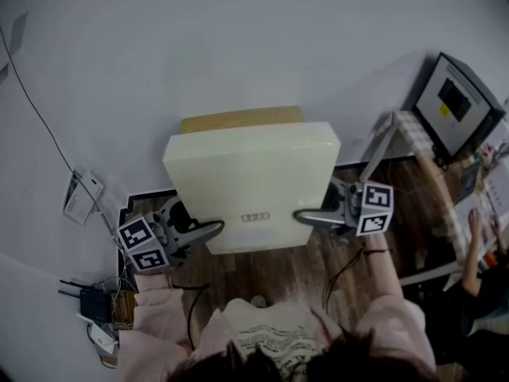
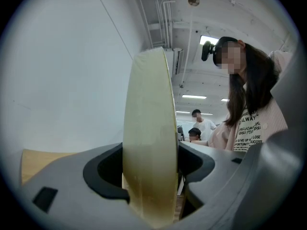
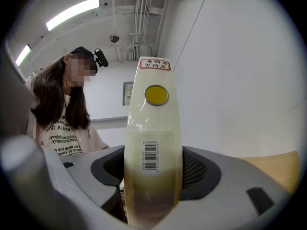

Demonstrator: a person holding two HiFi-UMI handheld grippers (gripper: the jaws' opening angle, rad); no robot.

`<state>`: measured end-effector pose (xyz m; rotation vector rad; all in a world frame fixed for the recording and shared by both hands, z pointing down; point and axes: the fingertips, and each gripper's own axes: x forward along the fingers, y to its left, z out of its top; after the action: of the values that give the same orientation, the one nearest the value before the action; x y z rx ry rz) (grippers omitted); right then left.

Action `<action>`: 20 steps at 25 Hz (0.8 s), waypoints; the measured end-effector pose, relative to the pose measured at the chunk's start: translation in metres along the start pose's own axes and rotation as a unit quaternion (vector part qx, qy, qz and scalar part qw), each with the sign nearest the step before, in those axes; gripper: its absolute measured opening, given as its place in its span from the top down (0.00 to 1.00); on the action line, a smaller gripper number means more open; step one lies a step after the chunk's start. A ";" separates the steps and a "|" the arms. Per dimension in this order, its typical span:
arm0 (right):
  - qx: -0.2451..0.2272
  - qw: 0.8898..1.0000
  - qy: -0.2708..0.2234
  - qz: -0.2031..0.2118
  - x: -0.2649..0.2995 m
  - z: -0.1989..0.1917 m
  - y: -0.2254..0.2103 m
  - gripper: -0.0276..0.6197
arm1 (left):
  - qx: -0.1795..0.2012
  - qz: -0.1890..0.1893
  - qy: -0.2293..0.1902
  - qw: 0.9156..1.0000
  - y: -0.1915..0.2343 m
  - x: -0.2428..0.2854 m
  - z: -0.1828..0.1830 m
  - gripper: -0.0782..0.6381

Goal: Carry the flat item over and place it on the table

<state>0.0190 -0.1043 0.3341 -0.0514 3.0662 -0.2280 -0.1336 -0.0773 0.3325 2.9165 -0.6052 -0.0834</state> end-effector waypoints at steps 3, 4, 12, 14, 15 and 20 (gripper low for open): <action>-0.004 1.000 -0.001 0.002 0.009 -0.002 -0.014 0.50 | 0.005 0.002 0.002 1.000 0.016 -0.003 0.001 0.45; -0.005 1.000 -0.001 0.003 0.012 -0.002 -0.018 0.50 | 0.007 0.002 0.003 1.000 0.021 -0.004 0.001 0.45; -0.006 1.000 0.006 0.000 0.023 -0.007 -0.051 0.50 | 0.014 0.007 0.010 1.000 0.054 -0.001 -0.001 0.45; -0.005 1.000 0.010 -0.001 0.024 -0.010 -0.057 0.50 | 0.013 0.009 0.011 1.000 0.060 0.001 -0.003 0.45; -0.005 1.000 0.012 -0.001 0.024 -0.012 -0.061 0.50 | 0.013 0.009 0.011 1.000 0.063 0.003 -0.005 0.45; -0.011 1.000 0.016 0.004 0.018 -0.019 -0.083 0.49 | 0.019 0.015 0.016 1.000 0.079 0.017 -0.011 0.45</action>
<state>0.0019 -0.1840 0.3637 -0.0376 3.1009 -0.1967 -0.1481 -0.1542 0.3567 2.9377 -0.6531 -0.0219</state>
